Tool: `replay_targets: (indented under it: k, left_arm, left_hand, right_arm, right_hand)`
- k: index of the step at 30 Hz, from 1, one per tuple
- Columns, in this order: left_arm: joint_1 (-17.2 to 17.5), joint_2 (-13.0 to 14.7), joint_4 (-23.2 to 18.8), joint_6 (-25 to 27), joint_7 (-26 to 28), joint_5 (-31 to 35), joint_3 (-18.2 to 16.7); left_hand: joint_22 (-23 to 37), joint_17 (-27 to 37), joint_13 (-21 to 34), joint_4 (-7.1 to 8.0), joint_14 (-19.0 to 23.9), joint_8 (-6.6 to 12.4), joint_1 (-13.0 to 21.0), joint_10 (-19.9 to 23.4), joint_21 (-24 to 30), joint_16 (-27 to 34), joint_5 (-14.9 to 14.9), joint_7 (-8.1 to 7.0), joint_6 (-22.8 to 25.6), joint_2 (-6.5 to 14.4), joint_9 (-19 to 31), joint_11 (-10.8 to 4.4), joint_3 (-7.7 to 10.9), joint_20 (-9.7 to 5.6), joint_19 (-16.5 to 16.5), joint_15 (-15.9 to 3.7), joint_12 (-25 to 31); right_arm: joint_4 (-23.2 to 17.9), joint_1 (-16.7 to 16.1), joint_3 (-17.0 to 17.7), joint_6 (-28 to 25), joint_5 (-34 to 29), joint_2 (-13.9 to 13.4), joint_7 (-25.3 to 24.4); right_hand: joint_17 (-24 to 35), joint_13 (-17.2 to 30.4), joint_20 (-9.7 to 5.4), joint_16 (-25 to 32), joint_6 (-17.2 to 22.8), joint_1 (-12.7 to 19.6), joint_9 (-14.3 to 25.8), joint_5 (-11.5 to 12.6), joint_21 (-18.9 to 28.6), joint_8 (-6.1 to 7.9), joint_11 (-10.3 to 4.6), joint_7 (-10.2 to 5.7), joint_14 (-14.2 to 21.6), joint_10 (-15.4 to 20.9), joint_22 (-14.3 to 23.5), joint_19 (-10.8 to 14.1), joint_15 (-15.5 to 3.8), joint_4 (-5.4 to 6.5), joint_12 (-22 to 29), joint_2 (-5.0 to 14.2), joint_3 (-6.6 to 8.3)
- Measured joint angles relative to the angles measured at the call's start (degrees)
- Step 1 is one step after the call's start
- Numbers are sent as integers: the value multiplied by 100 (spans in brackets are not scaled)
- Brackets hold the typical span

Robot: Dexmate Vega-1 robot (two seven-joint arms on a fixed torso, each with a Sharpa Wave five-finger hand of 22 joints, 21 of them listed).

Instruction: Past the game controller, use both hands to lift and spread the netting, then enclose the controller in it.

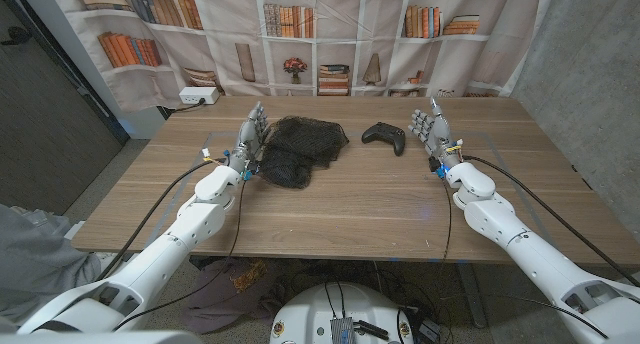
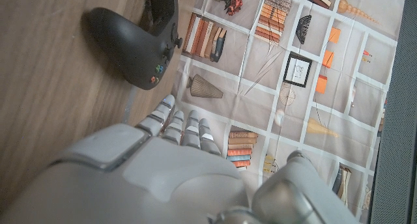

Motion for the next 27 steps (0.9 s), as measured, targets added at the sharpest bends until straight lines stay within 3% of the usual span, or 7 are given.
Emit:
replay_targets:
  k: [17,20,27]
  left_arm:
    - [48,15,-12,-5,-12,11,-6]
    - [64,27,-19,-17,-17,6,-17]
    - [112,63,-76,-47,-34,4,-30]
  left_hand:
    - [-1,0,0,0,1,1,15,1,0,0,0,0,0,15,-1,1,0,0,1,0,0]
    - [-1,0,-1,0,0,1,15,1,0,0,0,1,1,15,-1,1,-1,0,1,0,0]
    - [-1,-1,-1,0,1,1,15,1,0,0,0,1,1,15,-1,1,-1,0,1,0,0]
  right_arm:
    - [-68,-32,-28,-45,-38,-34,-46]
    - [-91,-33,-39,-46,-75,-35,-80]
    - [-180,-43,-83,-11,-288,-69,-246]
  right_hand:
    - [-1,0,-1,23,-19,26,-1,0,-21,0,34,18,11,35,26,0,11,0,22,26,-1]
    - [-1,-1,0,51,-19,31,-1,0,-39,0,112,17,96,114,26,2,71,-24,63,31,23]
    - [-1,-1,39,85,-19,165,-1,0,-73,23,80,17,231,268,25,126,37,-119,111,17,22]
